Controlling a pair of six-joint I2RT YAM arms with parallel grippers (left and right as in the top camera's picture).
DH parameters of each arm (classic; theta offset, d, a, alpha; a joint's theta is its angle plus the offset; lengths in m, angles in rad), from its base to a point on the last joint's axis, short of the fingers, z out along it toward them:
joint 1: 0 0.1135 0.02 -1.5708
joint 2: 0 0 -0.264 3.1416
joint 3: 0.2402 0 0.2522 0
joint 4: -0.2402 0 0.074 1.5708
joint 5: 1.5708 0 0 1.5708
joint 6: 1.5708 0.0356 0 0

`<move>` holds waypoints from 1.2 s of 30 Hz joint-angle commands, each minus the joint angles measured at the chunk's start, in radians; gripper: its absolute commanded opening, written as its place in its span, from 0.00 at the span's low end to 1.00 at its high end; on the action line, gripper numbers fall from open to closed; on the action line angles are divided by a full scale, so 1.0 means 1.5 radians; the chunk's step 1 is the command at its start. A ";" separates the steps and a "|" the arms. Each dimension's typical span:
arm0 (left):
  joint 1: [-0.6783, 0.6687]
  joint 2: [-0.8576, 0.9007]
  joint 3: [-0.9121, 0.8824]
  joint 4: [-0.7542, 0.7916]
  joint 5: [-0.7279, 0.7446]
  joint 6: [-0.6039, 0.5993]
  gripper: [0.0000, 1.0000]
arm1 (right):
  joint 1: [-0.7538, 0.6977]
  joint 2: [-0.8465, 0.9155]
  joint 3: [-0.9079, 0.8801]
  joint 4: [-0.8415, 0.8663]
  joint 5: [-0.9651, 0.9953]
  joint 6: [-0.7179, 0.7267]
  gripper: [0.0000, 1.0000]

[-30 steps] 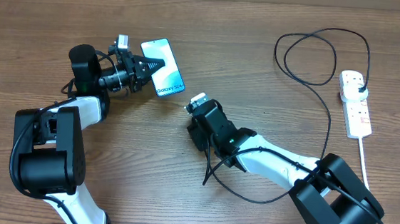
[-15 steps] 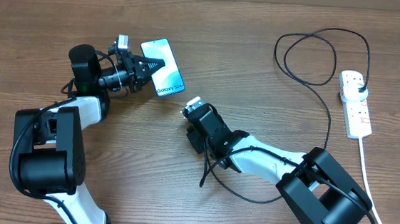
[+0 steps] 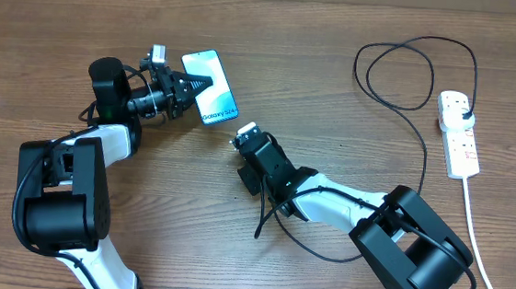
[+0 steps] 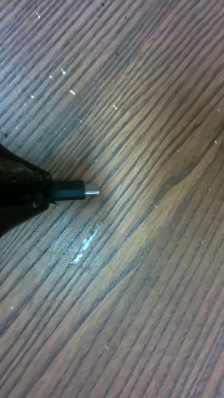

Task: Plug charger to phone and switch on socket

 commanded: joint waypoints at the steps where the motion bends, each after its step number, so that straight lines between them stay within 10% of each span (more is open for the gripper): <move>1: 0.003 -0.003 0.002 0.004 0.008 0.013 0.04 | 0.002 0.014 0.009 -0.039 0.006 0.056 0.04; 19: -0.010 -0.003 0.002 0.006 0.086 -0.013 0.04 | -0.187 -0.248 0.006 -0.145 -0.640 0.276 0.04; 36: -0.066 -0.021 -0.055 0.190 0.118 -0.112 0.04 | -0.248 -0.249 -0.130 0.026 -0.818 0.444 0.04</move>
